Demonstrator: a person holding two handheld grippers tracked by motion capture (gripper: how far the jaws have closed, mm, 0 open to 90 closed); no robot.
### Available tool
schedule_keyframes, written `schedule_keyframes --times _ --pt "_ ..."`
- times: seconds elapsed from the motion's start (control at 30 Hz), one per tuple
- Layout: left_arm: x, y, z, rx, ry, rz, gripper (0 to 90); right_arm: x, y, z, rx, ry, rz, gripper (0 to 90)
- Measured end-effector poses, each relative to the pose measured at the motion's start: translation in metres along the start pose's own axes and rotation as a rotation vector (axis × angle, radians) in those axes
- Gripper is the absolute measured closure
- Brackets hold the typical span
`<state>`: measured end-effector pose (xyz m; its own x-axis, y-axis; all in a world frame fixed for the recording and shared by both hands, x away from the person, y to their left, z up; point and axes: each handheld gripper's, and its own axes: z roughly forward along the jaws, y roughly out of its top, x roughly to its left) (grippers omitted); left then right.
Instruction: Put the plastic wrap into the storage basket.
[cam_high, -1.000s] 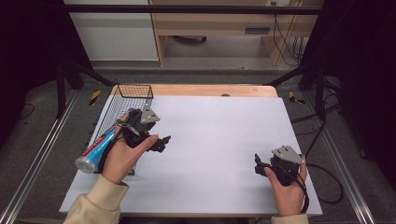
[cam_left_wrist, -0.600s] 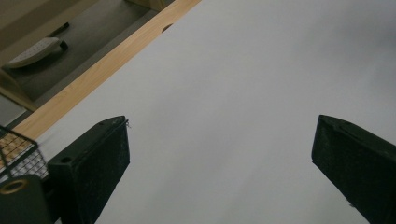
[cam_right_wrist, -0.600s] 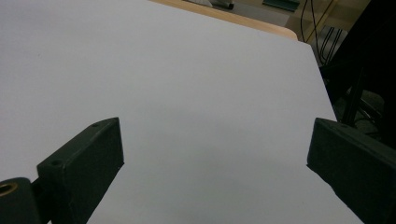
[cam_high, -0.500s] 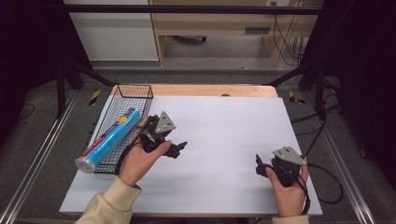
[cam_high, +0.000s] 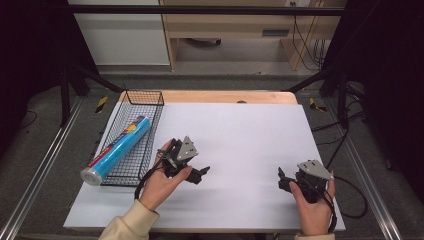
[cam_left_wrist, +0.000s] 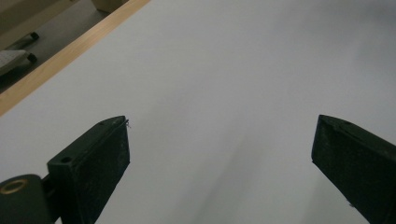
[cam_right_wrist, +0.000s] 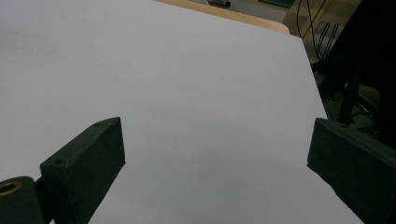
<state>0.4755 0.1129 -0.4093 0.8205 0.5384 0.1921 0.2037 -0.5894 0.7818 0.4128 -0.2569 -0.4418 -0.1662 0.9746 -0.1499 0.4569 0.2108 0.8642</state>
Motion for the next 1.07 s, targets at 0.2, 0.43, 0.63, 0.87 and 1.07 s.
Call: schedule_keyframes --times 0.2,0.43,0.63,0.87,1.07 --pt "-0.005 -0.013 0.007 -0.002 -0.018 -0.006 4.3 -0.001 -0.001 0.001 0.010 0.004 0.004 4.8" --pt "-0.003 -0.036 0.008 -0.056 -0.001 -0.028 4.4 -0.005 -0.007 0.005 0.010 0.052 0.016 7.0" --pt "0.003 -0.053 0.001 -0.088 0.043 -0.042 4.5 -0.008 -0.015 0.007 -0.032 0.074 0.020 6.8" --pt "0.004 -0.072 -0.010 -0.117 0.060 -0.073 4.5 -0.010 -0.021 0.010 -0.046 0.073 0.029 5.8" --pt "0.006 -0.077 -0.016 -0.123 0.069 -0.098 4.5 -0.014 -0.024 0.013 -0.059 0.056 0.039 5.1"
